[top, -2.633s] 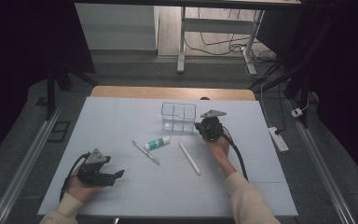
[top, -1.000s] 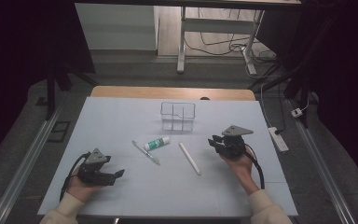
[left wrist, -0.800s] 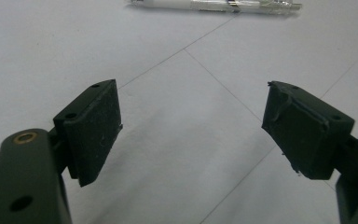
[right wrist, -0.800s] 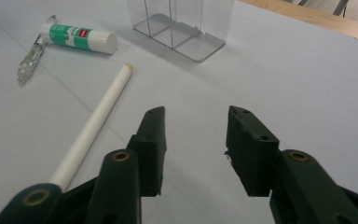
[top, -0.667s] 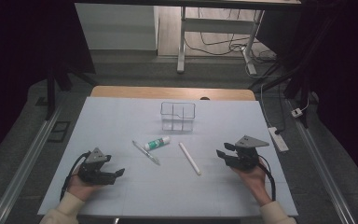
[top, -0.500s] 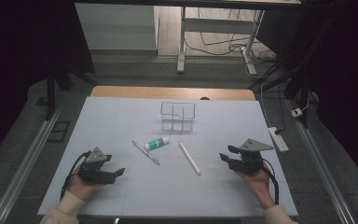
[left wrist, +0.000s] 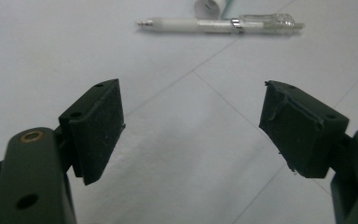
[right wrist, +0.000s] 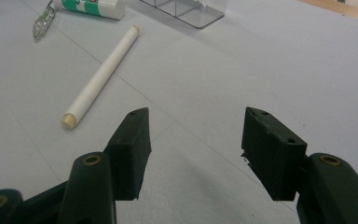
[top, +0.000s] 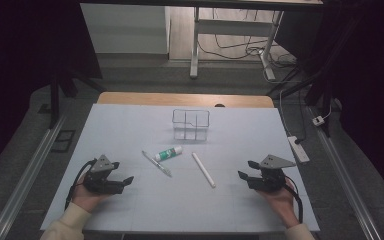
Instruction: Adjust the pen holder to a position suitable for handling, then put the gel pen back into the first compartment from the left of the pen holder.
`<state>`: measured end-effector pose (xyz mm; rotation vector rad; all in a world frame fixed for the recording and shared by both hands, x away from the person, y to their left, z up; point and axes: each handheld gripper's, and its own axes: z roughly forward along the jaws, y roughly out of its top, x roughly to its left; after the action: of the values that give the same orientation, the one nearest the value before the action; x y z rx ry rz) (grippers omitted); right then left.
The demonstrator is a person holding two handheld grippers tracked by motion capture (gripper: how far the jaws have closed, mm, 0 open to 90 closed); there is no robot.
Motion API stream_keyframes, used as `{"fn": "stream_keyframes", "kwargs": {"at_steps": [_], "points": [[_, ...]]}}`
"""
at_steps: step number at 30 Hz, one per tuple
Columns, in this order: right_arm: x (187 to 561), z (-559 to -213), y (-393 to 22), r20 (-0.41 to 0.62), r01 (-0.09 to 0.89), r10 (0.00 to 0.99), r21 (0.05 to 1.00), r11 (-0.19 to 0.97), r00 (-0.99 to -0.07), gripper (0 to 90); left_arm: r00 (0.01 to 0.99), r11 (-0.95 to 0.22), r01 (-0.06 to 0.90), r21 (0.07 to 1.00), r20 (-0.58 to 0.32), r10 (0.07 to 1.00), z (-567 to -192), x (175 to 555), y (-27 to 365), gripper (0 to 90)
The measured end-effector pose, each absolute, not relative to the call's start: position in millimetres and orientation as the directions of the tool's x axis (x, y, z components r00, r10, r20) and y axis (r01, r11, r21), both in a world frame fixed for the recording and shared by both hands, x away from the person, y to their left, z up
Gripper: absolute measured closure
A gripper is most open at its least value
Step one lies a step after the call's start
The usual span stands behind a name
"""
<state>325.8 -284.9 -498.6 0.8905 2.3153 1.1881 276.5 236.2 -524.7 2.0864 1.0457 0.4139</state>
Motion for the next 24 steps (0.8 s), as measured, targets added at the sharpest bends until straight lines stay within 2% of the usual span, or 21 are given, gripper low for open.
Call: {"fn": "stream_keyframes", "kwargs": {"at_steps": [10,24], "points": [[322,-498,-286,-0.071,0.345,0.676,0.818,0.46,-0.734,40.6,0.621,-0.388,0.529,0.755,-0.032,0.783,-515,280,238,22.5],[324,-500,-288,-0.069,0.346,0.663,0.81,0.474,-0.746,39.2,0.752,-0.554,0.431,0.712,0.056,0.657,-497,293,223,25.7]]}}
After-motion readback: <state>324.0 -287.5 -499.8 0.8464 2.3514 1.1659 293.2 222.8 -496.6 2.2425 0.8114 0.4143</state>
